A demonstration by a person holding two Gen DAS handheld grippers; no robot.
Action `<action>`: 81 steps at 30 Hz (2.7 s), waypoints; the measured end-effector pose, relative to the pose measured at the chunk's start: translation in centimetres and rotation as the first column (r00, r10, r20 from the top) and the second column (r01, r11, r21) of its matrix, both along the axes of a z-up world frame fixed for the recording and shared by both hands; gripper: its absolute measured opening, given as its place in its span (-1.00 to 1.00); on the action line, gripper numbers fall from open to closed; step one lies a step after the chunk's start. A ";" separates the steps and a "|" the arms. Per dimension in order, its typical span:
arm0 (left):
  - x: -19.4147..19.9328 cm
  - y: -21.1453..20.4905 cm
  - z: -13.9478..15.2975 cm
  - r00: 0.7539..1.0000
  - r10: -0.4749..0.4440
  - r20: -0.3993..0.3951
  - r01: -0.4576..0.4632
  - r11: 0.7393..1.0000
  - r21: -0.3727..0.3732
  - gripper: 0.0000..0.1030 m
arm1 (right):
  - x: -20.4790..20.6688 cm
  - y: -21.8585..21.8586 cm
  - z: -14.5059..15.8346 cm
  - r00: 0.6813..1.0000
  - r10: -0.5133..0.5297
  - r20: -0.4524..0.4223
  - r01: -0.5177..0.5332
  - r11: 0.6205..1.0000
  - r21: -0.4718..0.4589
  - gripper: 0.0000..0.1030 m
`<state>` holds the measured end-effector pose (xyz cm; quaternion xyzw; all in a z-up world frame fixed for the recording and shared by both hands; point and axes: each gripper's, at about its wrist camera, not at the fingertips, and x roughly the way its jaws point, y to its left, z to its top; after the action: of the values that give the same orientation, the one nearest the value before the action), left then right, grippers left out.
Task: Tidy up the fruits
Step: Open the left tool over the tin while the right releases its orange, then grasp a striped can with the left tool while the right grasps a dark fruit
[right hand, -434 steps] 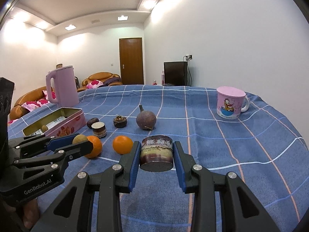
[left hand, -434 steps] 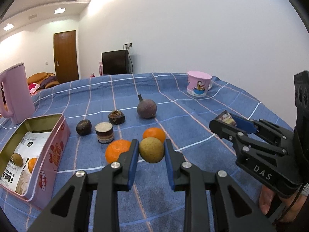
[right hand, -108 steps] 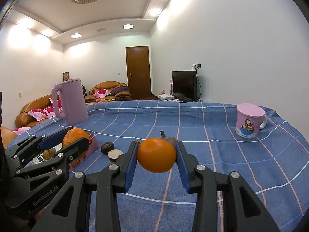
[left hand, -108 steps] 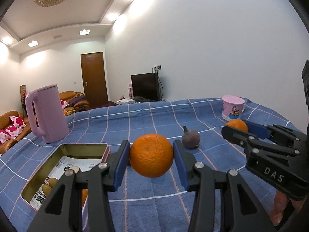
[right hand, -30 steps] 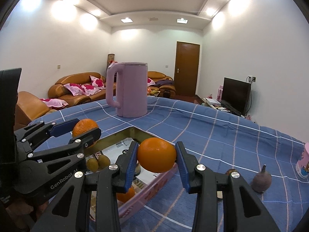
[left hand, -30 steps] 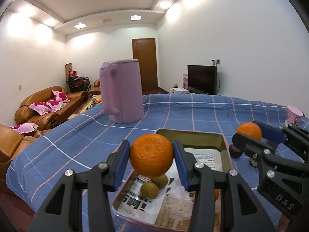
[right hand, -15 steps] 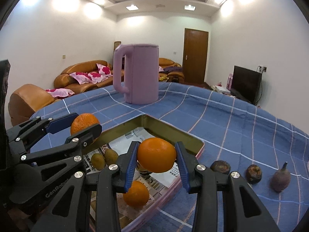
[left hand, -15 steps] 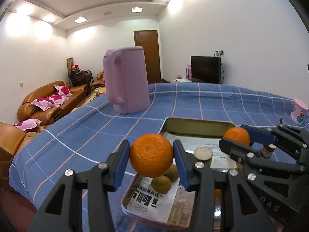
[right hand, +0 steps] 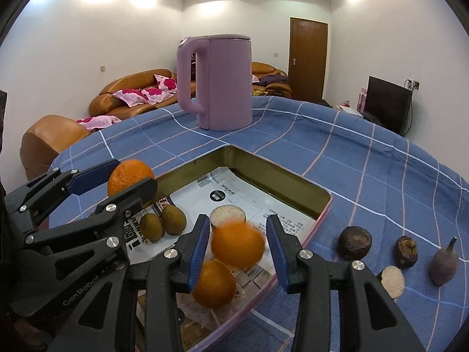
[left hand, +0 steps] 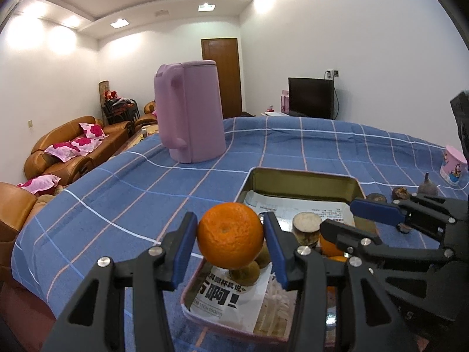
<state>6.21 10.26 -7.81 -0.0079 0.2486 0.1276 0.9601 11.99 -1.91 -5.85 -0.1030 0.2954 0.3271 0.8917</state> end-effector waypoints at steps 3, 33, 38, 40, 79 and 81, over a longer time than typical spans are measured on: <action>0.0 0.1 0.0 1.000 0.000 -0.001 0.000 1.000 -0.010 -0.05 | 0.0 -0.1 0.0 1.000 -0.002 -0.001 0.002 1.000 0.005 -0.12; -0.4 -1.9 1.1 0.999 -0.015 0.041 0.014 1.000 0.017 0.87 | 0.8 -6.5 0.7 0.988 -0.148 0.031 0.148 0.989 0.013 0.16; 0.7 -1.8 1.5 1.000 0.009 0.030 -0.010 1.000 0.020 0.87 | 3.5 -7.4 0.6 0.972 -0.235 0.008 0.235 0.971 -0.045 0.16; 1.1 -1.8 1.6 1.000 0.014 0.027 -0.014 1.000 0.021 0.88 | 4.6 -7.4 0.3 0.968 -0.250 -0.015 0.249 0.966 -0.073 0.16; 6.9 -17.7 1.0 0.933 -0.338 -0.121 0.346 0.937 0.046 0.75 | 3.7 -21.1 -0.1 0.846 -0.527 -0.079 0.529 0.849 0.003 -0.24; 7.6 -18.6 0.3 0.921 -0.358 -0.156 0.368 0.929 0.040 0.71 | 3.8 -21.4 -0.2 0.844 -0.530 -0.086 0.533 0.846 0.015 -0.24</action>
<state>13.78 -8.29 -7.53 0.0805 0.3109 -0.0439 0.9460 15.77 -23.30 -6.04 0.0127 0.3410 0.0770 0.9368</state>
